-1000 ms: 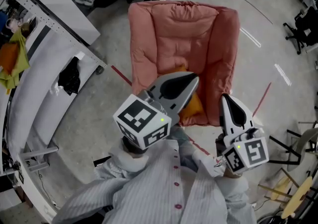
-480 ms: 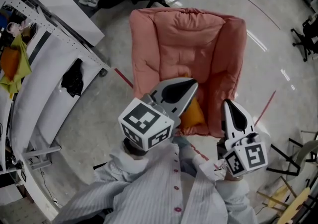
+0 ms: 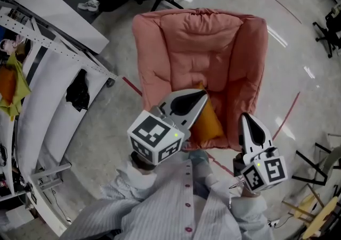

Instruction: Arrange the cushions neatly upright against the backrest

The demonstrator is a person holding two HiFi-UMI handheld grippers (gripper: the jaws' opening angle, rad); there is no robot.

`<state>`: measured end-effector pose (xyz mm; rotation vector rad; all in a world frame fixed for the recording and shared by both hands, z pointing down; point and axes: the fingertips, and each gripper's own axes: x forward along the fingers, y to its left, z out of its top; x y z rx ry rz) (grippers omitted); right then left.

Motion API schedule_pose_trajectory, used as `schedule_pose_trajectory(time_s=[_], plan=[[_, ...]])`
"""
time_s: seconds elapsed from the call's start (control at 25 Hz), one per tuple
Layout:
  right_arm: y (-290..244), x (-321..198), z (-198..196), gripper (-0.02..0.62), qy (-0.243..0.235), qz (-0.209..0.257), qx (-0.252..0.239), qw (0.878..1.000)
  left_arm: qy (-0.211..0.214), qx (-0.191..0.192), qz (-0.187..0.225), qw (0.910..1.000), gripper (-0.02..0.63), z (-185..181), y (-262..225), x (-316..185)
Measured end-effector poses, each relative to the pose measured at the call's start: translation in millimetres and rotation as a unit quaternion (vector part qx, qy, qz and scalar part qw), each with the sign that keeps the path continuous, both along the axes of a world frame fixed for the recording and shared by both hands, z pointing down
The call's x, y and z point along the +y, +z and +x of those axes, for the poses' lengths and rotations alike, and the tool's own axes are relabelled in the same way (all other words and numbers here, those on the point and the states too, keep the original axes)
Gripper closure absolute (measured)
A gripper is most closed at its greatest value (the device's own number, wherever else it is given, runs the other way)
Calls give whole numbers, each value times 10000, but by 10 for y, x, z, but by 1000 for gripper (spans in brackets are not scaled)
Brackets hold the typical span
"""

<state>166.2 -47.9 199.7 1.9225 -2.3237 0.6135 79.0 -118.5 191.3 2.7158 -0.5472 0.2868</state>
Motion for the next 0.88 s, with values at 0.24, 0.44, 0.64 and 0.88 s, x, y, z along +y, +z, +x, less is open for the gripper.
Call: schedule_pose_trajectory(time_s=[0.24,0.44,0.64,0.88], plan=[[504,-91,64,580,248,-378,-119,9989,243,-340,-134,9990,595,20,474,-159],[1013,-88,92,580,382,-736,-342,9960,262,-724,-221,9968,595,22,943,-292],[1507,41,151,580,458,-1112,-602,9909,316,-1021,-455,9932,595,109,1439,-315],[2262,248,146,578,644,-1747,-735,9798,497,-1426,-742,9857,594,108,2171,-338]])
